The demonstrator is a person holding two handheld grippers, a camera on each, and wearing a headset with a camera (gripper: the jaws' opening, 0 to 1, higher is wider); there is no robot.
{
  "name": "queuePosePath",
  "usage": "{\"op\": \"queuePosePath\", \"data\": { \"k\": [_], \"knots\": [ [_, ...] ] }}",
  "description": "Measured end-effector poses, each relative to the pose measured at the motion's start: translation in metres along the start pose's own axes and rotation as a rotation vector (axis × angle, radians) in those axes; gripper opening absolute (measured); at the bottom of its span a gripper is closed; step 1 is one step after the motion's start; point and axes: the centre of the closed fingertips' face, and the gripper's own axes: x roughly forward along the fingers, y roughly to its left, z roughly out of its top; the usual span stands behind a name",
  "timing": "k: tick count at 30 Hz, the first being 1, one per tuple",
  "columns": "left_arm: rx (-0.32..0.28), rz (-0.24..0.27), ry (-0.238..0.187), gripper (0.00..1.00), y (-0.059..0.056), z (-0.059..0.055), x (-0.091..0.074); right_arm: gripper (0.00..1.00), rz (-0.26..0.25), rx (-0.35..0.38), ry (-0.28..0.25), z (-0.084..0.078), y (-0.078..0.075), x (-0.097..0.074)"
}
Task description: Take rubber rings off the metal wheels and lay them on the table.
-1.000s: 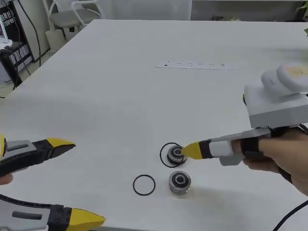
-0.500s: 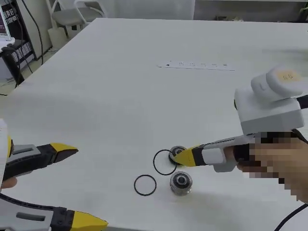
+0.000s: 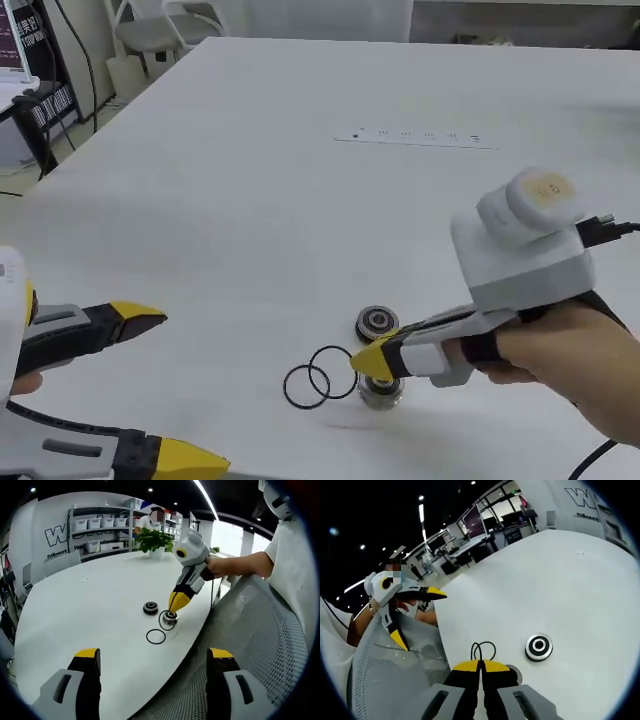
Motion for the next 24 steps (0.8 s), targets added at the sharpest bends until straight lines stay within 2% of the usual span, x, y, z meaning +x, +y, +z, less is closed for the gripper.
{"op": "queuePosePath", "data": {
  "k": [2, 7, 11, 17, 24],
  "knots": [
    [-0.001, 0.008, -0.002, 0.86, 0.002, 0.000, 0.000, 0.00, -0.003, -0.014, 0.012, -0.002, 0.002, 0.004],
    [-0.009, 0.013, -0.005, 0.86, 0.003, 0.000, -0.001, 0.00, -0.047, -0.099, 0.042, -0.005, -0.003, 0.012],
    [-0.002, 0.017, 0.006, 0.85, 0.003, -0.002, -0.001, 0.00, -0.067, -0.136, 0.057, -0.007, -0.007, 0.015],
    [-0.004, 0.022, -0.002, 0.85, 0.004, 0.000, -0.001, 0.00, -0.092, -0.150, 0.065, -0.009, -0.013, 0.016],
    [0.001, 0.022, 0.010, 0.85, 0.003, -0.002, -0.001, 0.01, -0.112, -0.167, 0.075, -0.011, -0.018, 0.017]
  ]
}}
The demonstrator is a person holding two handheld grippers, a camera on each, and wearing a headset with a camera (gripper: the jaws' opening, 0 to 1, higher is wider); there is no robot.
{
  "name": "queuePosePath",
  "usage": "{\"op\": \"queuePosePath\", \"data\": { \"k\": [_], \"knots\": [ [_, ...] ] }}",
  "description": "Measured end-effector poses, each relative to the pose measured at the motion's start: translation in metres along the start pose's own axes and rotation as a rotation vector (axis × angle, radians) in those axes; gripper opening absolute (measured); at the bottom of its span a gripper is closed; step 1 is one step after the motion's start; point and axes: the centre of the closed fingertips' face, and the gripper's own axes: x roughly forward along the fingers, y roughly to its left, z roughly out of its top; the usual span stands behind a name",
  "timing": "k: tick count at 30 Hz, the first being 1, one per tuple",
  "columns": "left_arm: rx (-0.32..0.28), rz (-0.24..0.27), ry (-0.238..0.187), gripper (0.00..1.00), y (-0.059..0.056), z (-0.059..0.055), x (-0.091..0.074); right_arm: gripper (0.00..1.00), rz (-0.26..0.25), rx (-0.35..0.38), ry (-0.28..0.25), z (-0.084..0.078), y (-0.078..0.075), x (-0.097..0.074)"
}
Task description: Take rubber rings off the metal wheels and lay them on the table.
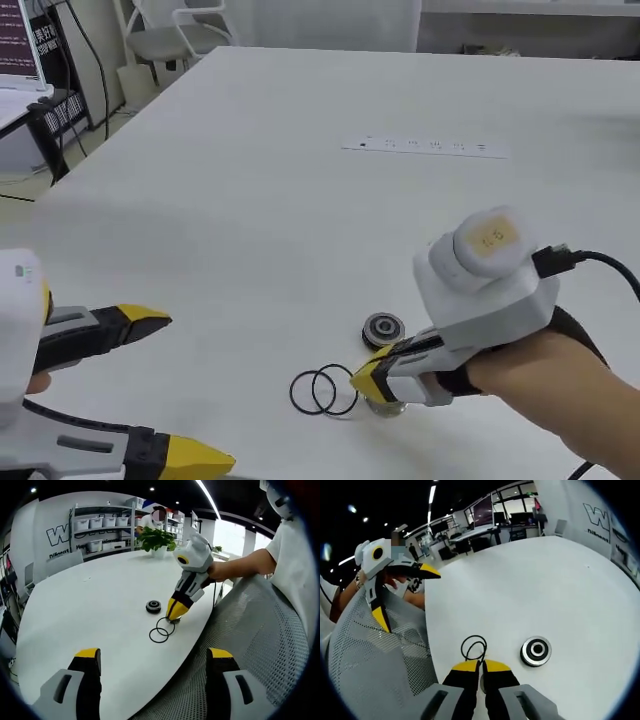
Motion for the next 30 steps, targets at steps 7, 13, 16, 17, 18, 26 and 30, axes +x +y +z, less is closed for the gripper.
{"op": "queuePosePath", "data": {
  "k": [7, 13, 16, 17, 18, 26, 30],
  "knots": [
    [0.002, 0.005, 0.000, 0.85, 0.002, -0.001, 0.000, 0.05, -0.013, -0.020, 0.011, -0.001, -0.002, 0.000],
    [0.003, 0.003, -0.001, 0.85, 0.002, -0.001, 0.000, 0.05, -0.018, -0.010, -0.002, 0.001, -0.005, -0.003],
    [0.002, 0.003, -0.001, 0.85, 0.002, -0.001, 0.000, 0.05, -0.022, -0.002, -0.014, 0.004, -0.006, -0.005],
    [0.002, 0.002, 0.000, 0.85, 0.002, -0.001, 0.001, 0.05, -0.023, 0.000, -0.019, 0.004, -0.007, -0.006],
    [0.003, 0.001, 0.001, 0.85, 0.002, -0.002, 0.001, 0.05, -0.024, -0.001, -0.023, 0.005, -0.008, -0.007],
    [0.001, 0.005, 0.005, 0.84, 0.003, -0.002, 0.000, 0.06, -0.033, 0.007, -0.051, 0.011, -0.012, -0.013],
    [0.001, 0.004, 0.008, 0.84, 0.003, -0.003, 0.000, 0.07, -0.042, 0.009, -0.082, 0.017, -0.015, -0.019]
  ]
}}
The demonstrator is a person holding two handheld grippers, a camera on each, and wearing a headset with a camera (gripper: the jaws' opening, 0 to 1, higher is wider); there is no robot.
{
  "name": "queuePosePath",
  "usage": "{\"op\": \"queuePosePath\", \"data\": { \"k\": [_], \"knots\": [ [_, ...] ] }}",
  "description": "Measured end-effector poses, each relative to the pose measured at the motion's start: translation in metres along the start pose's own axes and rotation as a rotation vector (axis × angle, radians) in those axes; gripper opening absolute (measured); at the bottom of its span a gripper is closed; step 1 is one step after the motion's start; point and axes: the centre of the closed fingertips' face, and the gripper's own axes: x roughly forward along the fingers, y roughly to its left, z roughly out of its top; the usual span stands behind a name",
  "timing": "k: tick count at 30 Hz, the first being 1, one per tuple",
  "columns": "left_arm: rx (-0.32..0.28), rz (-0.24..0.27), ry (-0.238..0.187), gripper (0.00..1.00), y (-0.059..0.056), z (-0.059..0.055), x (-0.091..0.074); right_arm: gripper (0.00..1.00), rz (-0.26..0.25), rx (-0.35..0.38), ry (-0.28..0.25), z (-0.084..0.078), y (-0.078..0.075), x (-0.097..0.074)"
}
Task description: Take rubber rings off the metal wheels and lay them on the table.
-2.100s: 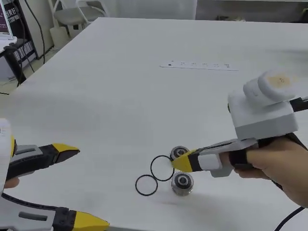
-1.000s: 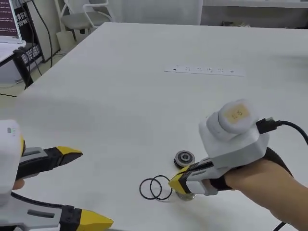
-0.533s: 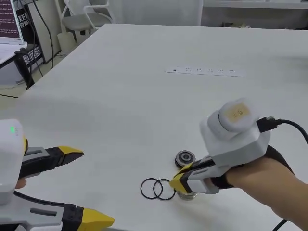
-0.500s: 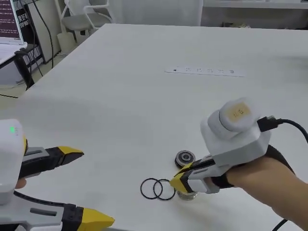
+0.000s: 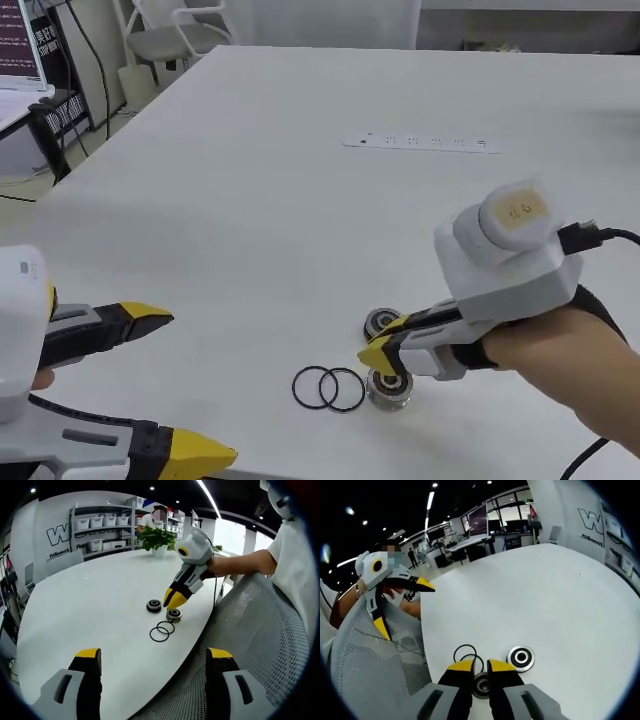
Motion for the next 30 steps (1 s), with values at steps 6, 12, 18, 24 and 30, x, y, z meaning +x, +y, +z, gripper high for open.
{"op": "queuePosePath", "data": {
  "k": [6, 12, 18, 24, 30],
  "knots": [
    [0.001, -0.001, 0.006, 0.84, 0.000, -0.001, 0.000, 0.10, 0.002, 0.015, -0.056, 0.009, -0.005, -0.009],
    [0.001, -0.002, 0.013, 0.84, 0.000, -0.002, 0.000, 0.11, -0.007, 0.057, -0.135, 0.021, -0.015, -0.020],
    [-0.021, -0.014, -0.026, 0.84, -0.002, 0.004, 0.000, 0.15, -0.018, 0.050, -0.185, 0.028, -0.022, -0.029],
    [-0.037, -0.034, -0.090, 0.85, -0.002, 0.014, -0.003, 0.19, -0.066, 0.054, -0.243, 0.031, -0.037, -0.039],
    [0.011, -0.041, -0.109, 0.86, 0.000, 0.029, -0.002, 0.24, -0.098, 0.046, -0.282, 0.033, -0.047, -0.044]
  ]
}}
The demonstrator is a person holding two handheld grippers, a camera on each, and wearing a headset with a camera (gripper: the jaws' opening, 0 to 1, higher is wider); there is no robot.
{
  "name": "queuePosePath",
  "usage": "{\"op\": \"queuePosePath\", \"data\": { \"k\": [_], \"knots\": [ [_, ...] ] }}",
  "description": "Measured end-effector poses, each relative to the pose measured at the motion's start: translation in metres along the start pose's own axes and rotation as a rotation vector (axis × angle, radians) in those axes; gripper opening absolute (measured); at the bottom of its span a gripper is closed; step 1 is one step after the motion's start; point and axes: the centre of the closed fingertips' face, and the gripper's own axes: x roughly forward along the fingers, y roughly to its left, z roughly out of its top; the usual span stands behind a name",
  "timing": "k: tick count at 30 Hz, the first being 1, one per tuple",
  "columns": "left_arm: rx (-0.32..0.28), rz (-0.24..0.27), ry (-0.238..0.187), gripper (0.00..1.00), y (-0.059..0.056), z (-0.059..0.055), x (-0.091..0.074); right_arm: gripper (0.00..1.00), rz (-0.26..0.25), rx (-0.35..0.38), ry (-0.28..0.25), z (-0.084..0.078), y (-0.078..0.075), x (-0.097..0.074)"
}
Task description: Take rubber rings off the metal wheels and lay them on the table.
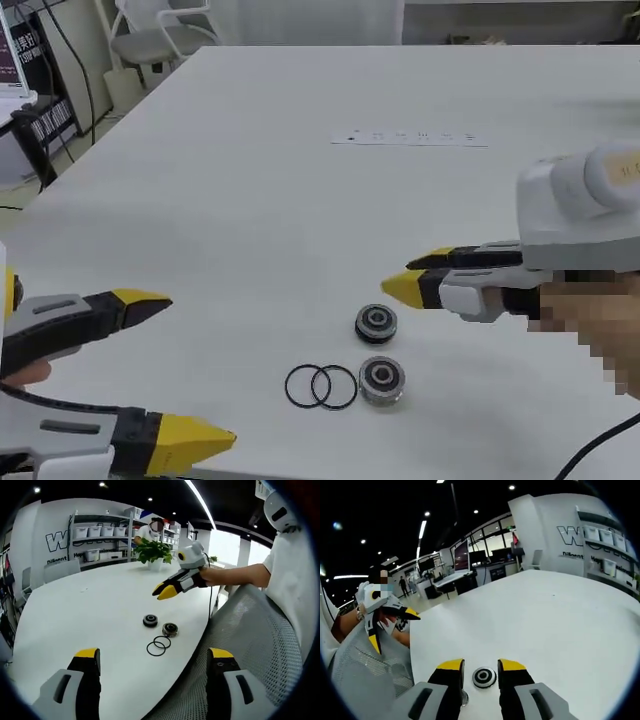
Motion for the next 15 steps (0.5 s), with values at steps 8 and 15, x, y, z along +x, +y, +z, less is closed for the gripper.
{"op": "queuePosePath", "data": {
  "k": [8, 15],
  "knots": [
    [0.097, -0.055, -0.023, 0.87, -0.002, 0.038, 0.013, 0.30, -0.017, -0.018, 0.003, -0.006, -0.008, 0.001],
    [0.186, -0.085, -0.041, 0.87, 0.000, 0.070, 0.025, 0.32, -0.034, -0.035, 0.044, -0.018, -0.015, 0.003]
  ]
}}
